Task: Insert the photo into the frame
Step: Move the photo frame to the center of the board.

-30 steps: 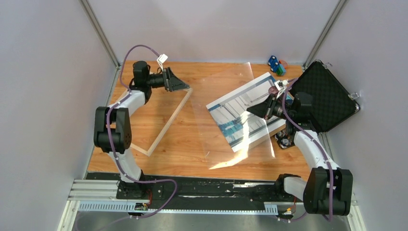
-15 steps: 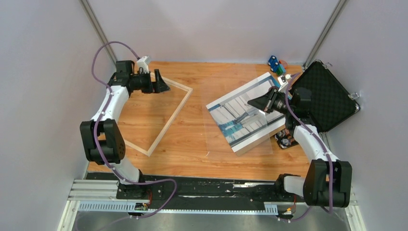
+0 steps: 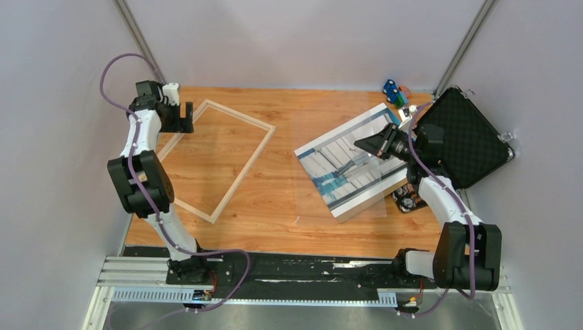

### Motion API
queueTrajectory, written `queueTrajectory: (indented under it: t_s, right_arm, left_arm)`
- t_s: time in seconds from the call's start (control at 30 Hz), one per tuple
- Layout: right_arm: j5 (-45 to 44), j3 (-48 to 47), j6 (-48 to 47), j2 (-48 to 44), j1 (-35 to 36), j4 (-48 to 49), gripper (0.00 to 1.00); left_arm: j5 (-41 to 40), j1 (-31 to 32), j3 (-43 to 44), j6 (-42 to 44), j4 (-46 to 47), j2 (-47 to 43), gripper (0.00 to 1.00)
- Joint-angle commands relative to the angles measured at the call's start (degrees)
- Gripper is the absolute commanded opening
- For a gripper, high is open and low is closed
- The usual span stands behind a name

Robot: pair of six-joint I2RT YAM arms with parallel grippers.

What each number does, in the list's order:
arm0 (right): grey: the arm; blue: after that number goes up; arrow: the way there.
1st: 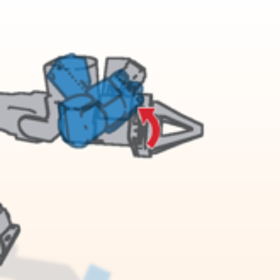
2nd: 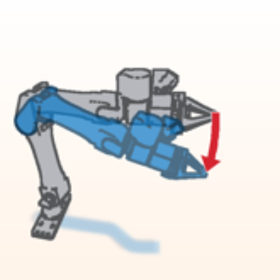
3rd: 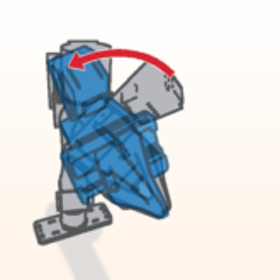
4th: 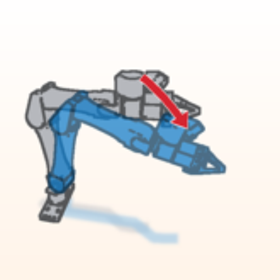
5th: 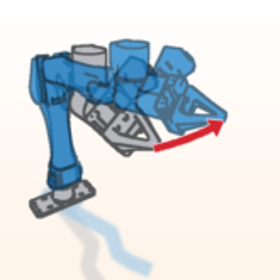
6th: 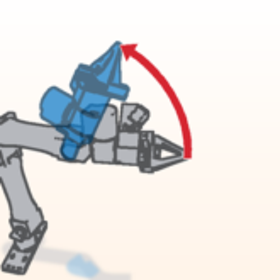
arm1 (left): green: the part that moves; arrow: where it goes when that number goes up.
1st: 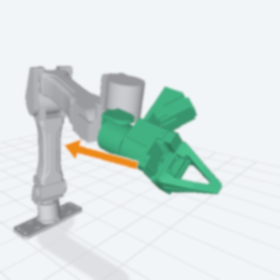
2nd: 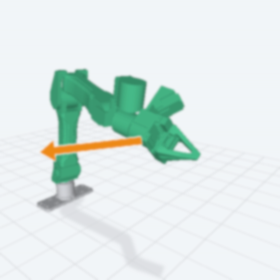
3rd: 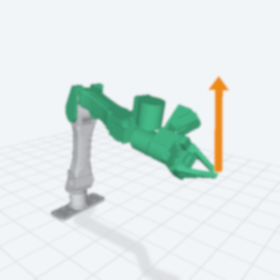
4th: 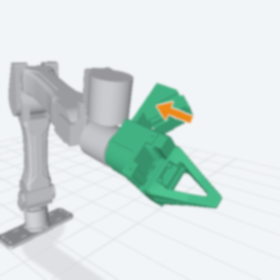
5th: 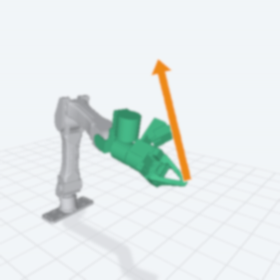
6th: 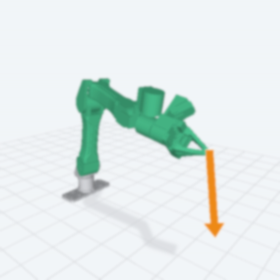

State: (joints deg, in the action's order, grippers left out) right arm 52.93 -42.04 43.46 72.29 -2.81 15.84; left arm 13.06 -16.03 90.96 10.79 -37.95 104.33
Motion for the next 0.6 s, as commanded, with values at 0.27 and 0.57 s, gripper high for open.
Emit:
queueTrajectory:
  t_s: [0.27,0.57]
  right_arm:
    - [0.3,1.1,-0.6,-1.6,-0.1,3.8,0.00]
    - [0.2,1.2,-1.7,-1.9,0.0,3.3,0.00]
  left_arm:
    - [-10.4,-6.4,6.2,8.8,-2.3,12.6,0.98]
    - [-9.8,-8.6,6.9,10.2,-1.3,16.0,0.94]
